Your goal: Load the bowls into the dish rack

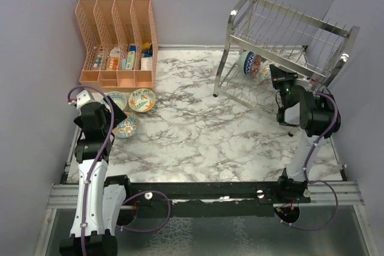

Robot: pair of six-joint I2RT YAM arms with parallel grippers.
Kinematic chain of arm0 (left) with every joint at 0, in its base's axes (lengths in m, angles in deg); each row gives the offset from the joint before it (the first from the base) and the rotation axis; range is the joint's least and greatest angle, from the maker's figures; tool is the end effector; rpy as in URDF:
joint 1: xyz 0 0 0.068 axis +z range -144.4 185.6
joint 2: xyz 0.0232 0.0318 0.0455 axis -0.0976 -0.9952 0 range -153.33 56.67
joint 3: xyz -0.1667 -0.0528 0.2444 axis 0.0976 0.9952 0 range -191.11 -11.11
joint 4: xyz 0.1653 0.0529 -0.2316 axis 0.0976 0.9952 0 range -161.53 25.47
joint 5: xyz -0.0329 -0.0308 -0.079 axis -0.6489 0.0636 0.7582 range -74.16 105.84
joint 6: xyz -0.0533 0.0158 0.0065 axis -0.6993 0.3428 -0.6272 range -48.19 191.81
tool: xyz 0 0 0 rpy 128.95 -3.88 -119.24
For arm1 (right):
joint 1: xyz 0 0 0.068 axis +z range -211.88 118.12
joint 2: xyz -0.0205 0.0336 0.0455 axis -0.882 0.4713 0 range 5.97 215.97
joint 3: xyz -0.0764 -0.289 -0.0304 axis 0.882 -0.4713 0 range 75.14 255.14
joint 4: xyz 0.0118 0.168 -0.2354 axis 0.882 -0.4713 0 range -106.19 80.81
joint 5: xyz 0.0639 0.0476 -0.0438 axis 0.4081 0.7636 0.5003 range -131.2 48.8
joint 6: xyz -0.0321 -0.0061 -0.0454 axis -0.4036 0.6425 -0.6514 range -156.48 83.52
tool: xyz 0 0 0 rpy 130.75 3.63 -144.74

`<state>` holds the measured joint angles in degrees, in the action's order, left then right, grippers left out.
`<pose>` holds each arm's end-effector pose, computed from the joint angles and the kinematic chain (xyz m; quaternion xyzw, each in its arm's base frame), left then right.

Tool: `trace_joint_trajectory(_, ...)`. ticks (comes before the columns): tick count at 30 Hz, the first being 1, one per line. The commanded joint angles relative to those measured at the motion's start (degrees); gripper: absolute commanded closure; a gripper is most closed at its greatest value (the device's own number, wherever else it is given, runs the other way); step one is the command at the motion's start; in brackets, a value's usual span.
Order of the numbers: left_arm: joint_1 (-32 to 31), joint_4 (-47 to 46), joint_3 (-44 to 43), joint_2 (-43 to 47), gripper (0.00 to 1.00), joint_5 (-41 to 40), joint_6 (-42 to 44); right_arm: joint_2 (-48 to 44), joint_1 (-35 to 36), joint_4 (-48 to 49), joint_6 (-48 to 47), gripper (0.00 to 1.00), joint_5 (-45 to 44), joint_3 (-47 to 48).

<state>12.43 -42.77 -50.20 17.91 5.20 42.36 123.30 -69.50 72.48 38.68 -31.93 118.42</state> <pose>0.1627 0.0267 0.3048 -0.3114 0.7981 -0.0219 0.5153 0.3958 -0.0467 0.1406 0.3883 0.5327 0.4611 0.5939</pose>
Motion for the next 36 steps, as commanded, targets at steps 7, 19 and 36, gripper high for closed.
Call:
trace_joint_trajectory(7, 0.56, -1.6, -0.07, 0.26, 0.01, 1.45, 0.58, -2.06, -0.29, 19.96, 2.85, 0.99, 4.78, 2.0)
trace_joint_trajectory(19, 0.64, -1.77, -0.03, -0.29, 0.01, 1.62, 0.69, 3.81, -0.38, 20.09, 6.04, 0.99, 7.11, 7.31)
trace_joint_trajectory(36, 0.72, -1.78, -0.07, -0.18, 0.01, 1.66, 0.77, 7.08, -1.0, 18.37, 4.43, 0.78, 8.84, 6.95)
